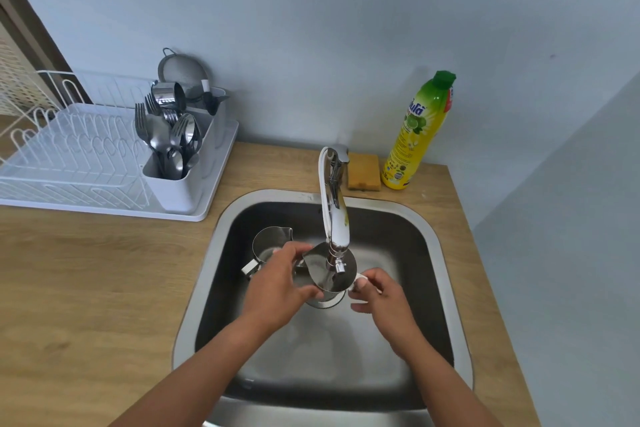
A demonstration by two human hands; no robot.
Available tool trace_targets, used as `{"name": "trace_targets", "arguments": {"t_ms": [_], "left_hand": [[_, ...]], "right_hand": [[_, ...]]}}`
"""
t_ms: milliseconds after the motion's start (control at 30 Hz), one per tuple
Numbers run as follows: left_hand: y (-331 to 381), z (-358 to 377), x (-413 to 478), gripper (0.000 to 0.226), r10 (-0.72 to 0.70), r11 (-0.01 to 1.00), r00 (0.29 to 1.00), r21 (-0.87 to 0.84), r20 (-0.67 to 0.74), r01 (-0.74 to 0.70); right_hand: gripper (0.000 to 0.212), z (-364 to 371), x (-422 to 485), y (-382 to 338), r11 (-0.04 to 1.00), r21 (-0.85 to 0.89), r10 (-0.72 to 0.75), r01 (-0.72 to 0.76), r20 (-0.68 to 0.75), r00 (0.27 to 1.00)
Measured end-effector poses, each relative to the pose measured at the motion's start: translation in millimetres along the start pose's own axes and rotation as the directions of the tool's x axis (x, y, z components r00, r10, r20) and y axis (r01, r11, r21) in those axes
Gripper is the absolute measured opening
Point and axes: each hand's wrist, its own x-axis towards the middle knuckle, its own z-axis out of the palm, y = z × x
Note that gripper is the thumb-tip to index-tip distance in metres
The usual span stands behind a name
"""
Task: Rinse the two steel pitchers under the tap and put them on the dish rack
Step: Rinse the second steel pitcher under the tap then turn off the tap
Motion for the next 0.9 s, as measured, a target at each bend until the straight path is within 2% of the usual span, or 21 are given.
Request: {"name": "trace_targets", "arguments": {"t_ms": [67,200,367,533,900], "left_hand": [[-2,-5,1,0.069,-0.014,1.0,1.0,-0.01,0.0,0.014],[-12,-9,-2,0.065,-0.113,0.989,0.991,-0.091,0.068,0.119],[-21,7,-8,0.063,-0.163,0.977,0.979,-0.118,0.119,0.176],[-28,12,-2,0.063,-0.17,0.976,0.977,-0.117,0.13,0.185],[-38,18,8,0.059,-0.22,0.954,0.952,-0.158,0.212,0.256]], "right_hand": [[0.017,5,0,0,1.0,0.022,0.019,-0.02,0.046,0.999],[0.018,3,-1,0,0.993,-0.115,0.04,-0.027,0.112,0.993],[0.019,-8,-1,4,0.951,-0.308,0.014,0.007,0.065,0.998],[0.017,-5,0,5,0.952,-0.305,0.042,-0.01,0.098,0.994],[0.017,-4,5,10,0.945,-0.312,0.121,-0.093,0.073,0.99]]}}
